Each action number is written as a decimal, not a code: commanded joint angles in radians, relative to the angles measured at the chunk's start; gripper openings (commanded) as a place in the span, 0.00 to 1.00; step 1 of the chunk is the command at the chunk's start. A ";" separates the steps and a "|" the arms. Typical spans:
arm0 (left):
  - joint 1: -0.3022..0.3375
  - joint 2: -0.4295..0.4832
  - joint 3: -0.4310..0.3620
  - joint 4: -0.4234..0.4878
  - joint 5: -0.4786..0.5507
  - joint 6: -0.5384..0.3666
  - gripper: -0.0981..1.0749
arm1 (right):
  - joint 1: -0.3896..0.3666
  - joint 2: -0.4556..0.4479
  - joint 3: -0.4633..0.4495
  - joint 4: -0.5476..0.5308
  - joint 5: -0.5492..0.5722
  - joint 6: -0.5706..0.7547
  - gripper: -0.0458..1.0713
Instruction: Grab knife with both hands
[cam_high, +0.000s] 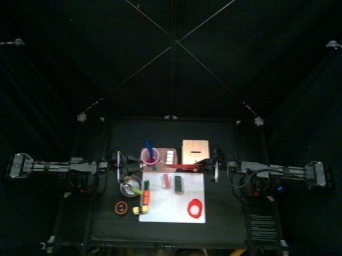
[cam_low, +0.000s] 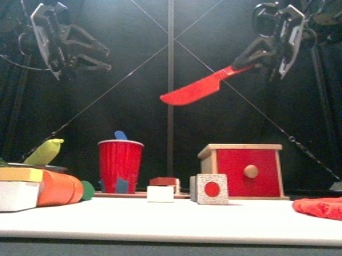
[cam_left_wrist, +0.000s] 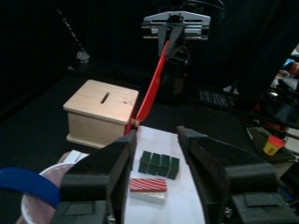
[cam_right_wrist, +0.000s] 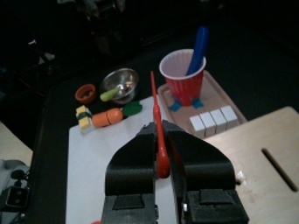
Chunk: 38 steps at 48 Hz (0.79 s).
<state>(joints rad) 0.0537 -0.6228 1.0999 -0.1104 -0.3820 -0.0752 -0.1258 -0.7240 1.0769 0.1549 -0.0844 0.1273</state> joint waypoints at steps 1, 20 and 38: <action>-0.014 0.058 -0.046 0.002 -0.046 -0.002 0.91 | 0.018 -0.006 0.060 0.008 -0.075 -0.002 0.20; -0.017 0.279 -0.101 0.015 -0.206 0.006 0.91 | 0.083 0.000 0.098 -0.015 -0.230 -0.006 0.20; -0.026 0.451 -0.204 0.077 -0.242 0.005 0.91 | 0.083 0.003 0.089 -0.061 -0.296 -0.008 0.20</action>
<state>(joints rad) 0.0291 -0.1994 0.9373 -0.0368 -0.6121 -0.0721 -0.0445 -0.7210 1.2011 0.1043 -0.3636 0.1212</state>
